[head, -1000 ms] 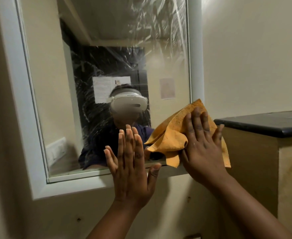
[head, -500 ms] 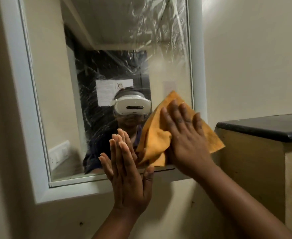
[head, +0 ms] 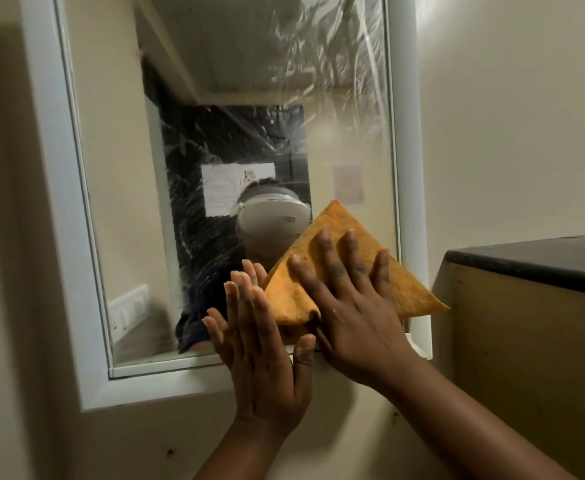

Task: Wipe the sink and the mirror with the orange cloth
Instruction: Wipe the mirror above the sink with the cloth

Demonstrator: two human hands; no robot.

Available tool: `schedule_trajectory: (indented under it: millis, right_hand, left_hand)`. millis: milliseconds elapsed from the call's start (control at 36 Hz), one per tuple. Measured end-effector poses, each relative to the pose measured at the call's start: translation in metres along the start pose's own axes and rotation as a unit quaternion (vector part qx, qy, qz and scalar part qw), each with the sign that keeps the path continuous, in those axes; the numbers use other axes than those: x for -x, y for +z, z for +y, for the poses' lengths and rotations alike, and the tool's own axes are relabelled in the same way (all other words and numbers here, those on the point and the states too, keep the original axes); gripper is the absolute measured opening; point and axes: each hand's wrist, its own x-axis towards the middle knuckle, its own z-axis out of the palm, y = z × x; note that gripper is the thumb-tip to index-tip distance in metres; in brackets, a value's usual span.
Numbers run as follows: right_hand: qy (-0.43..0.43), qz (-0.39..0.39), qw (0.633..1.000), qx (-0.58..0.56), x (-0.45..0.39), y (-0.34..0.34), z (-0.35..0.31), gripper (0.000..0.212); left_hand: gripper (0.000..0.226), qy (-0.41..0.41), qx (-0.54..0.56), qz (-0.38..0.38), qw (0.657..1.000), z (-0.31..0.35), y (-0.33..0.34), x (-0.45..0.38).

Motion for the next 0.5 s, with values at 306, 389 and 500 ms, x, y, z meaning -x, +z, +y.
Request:
schedule_trajectory:
  millis: [306, 389, 500]
  right_hand:
    - [-0.029, 0.039, 0.999, 0.002, -0.061, -0.009, -0.011, 0.068]
    - [-0.037, 0.047, 0.998, 0.004, -0.062, -0.011, -0.005, 0.064]
    - [-0.001, 0.054, 0.998, -0.011, -0.064, -0.017, 0.011, 0.060]
  left_hand:
    - [0.066, -0.007, -0.046, 0.007, 0.999, -0.003, -0.003, -0.011]
    - [0.066, -0.006, -0.052, 0.002, 0.999, -0.004, -0.004, -0.011]
    - [0.067, -0.015, -0.049, -0.009, 0.999, -0.005, -0.005, -0.010]
